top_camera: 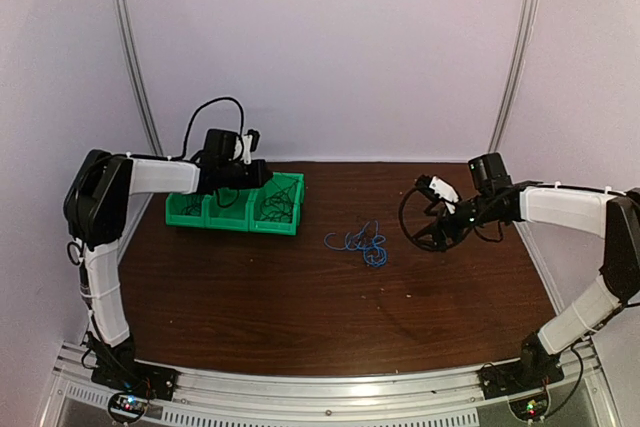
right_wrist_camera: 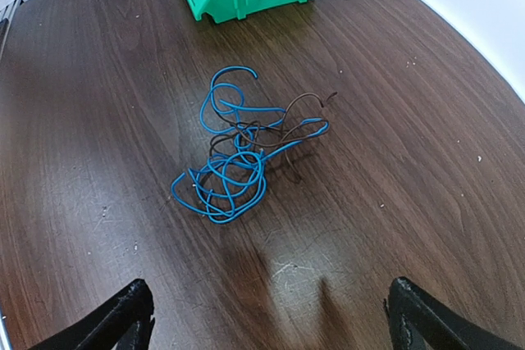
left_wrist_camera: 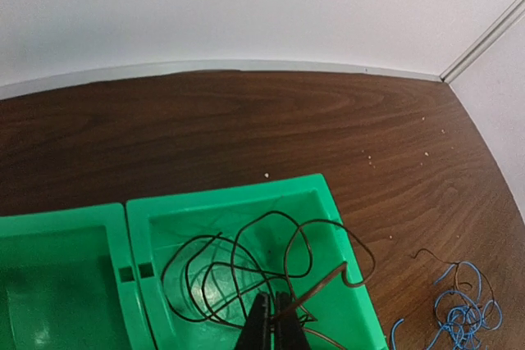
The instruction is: Untangle the cables
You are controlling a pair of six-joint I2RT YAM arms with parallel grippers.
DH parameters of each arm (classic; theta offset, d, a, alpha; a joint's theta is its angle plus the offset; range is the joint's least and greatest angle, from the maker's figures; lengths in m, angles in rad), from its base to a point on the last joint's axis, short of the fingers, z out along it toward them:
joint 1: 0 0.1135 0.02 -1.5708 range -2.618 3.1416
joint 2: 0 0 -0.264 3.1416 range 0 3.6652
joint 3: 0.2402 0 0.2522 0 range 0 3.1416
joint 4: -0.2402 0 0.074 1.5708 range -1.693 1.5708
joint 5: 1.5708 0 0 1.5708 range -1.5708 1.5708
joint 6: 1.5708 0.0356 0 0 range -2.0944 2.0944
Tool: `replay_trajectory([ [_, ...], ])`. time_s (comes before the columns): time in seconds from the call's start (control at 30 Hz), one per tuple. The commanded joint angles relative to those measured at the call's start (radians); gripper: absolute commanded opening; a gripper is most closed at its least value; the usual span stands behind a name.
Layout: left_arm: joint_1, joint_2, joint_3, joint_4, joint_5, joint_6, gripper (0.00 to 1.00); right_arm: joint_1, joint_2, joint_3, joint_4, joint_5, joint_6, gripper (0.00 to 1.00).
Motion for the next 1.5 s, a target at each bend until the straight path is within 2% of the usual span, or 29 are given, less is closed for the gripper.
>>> replay_trajectory([
  [0.0,-0.023,0.028,-0.050,0.029,0.012,0.012,0.00,-0.008,0.022,0.026,-0.022,-0.019,-0.019,1.00],
  [0.27,-0.053,0.092,0.011,-0.048,-0.006,0.015,0.00,-0.008,0.029,0.034,-0.036,-0.024,-0.022,1.00],
  [0.37,-0.056,0.114,0.055,-0.137,-0.072,0.002,0.00,-0.008,0.027,0.036,-0.039,-0.023,-0.023,1.00],
  [0.47,-0.056,0.108,0.059,-0.148,-0.080,0.000,0.00,-0.009,0.024,0.036,-0.039,-0.023,-0.023,1.00],
  [0.5,-0.056,0.106,0.063,-0.153,-0.078,0.001,0.02,-0.009,0.024,0.036,-0.039,-0.023,-0.024,1.00],
  [0.63,-0.057,0.072,0.074,-0.180,-0.083,0.008,0.23,-0.008,0.028,0.037,-0.042,-0.024,-0.026,1.00],
  [0.77,-0.059,-0.007,0.054,-0.180,-0.107,0.019,0.34,-0.008,0.031,0.037,-0.044,-0.027,-0.026,1.00],
  [1.1,-0.059,-0.128,0.037,-0.250,-0.099,0.043,0.48,-0.008,0.034,0.042,-0.050,-0.029,-0.030,1.00],
  [1.47,-0.061,-0.149,0.032,-0.255,-0.096,0.083,0.48,-0.009,0.031,0.043,-0.055,-0.032,-0.030,1.00],
])
